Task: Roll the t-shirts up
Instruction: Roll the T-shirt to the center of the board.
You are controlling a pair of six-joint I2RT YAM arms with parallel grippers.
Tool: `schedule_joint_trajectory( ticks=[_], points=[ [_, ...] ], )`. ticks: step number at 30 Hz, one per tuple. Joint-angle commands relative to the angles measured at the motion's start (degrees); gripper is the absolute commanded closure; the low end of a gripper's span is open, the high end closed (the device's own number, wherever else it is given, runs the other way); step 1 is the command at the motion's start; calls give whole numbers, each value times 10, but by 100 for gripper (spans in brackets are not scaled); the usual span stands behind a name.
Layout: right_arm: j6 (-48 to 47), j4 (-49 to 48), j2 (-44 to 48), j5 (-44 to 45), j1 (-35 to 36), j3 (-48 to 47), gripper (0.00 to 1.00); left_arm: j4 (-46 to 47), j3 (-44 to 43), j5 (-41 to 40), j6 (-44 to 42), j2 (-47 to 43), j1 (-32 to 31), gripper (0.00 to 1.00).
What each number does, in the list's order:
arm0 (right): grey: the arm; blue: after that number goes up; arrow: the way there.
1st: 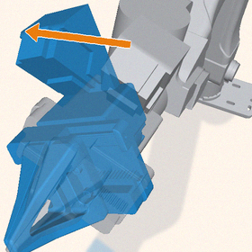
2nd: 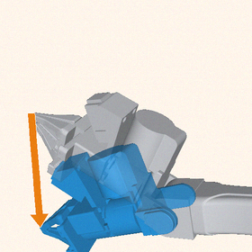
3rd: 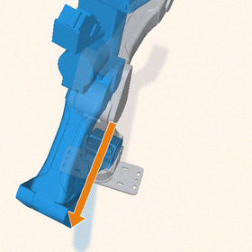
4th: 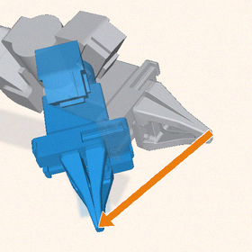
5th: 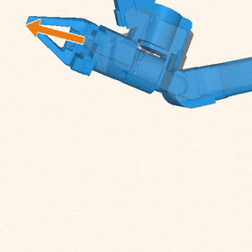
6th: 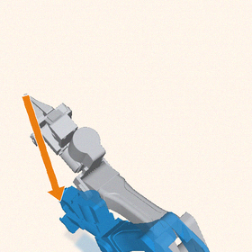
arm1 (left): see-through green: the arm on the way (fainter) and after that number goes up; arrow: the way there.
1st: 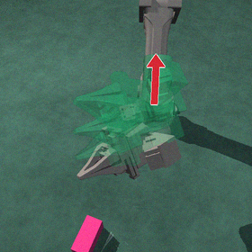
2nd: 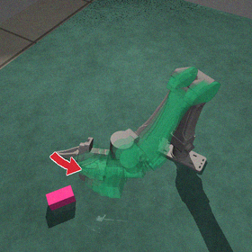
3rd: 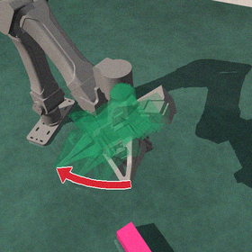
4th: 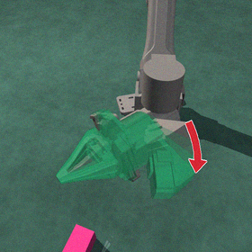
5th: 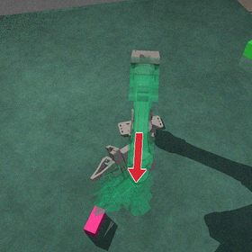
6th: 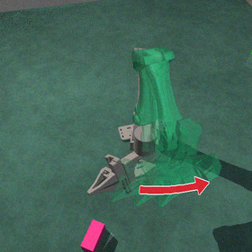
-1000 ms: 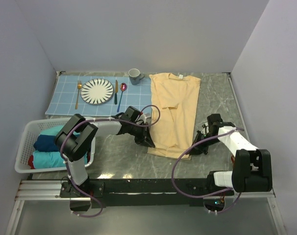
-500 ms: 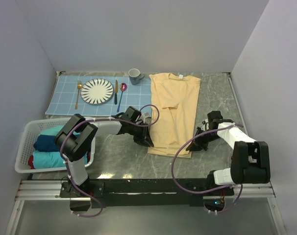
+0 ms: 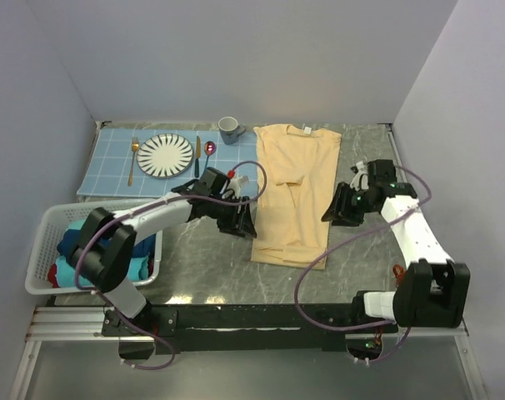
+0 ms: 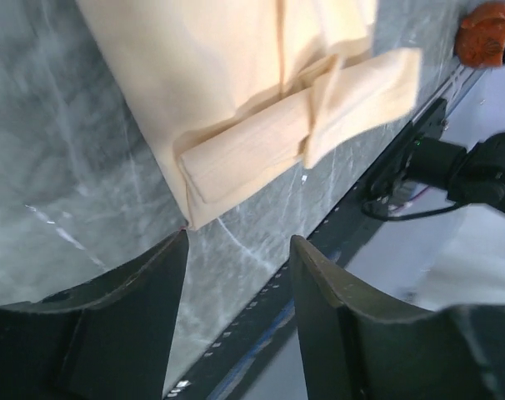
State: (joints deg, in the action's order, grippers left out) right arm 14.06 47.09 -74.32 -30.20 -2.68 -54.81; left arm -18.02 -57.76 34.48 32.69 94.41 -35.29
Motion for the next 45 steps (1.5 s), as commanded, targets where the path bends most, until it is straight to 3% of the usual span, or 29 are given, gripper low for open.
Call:
schedule_joint_trajectory(
  ticks=[1,3,5,9,12,14,16,21,36,45],
  points=[
    [-163,20,75,18,-9,-30,50,-43,-24,-7,-157,-75,2,45],
    [-220,-20,122,16,7,-18,51,-36,-11,8,-211,-88,-1,52],
    [-276,-17,129,-12,34,-36,52,-32,0,15,-200,-92,-1,58],
    [-469,80,113,-41,148,-64,63,23,46,60,-136,-113,-1,85],
    [-570,95,126,-47,212,-36,88,87,84,66,-112,-115,-6,93],
    [-599,75,138,-16,251,8,98,140,107,48,-105,-107,-6,94],
    [-625,59,146,25,299,39,100,167,120,19,-84,-104,-4,96],
    [-708,34,168,58,342,100,100,160,91,9,-111,-82,0,95],
    [-727,-8,76,85,431,101,100,158,87,-17,-112,-69,15,94],
    [-756,-64,45,137,435,132,100,151,80,-24,-108,-63,32,94]
  ],
)
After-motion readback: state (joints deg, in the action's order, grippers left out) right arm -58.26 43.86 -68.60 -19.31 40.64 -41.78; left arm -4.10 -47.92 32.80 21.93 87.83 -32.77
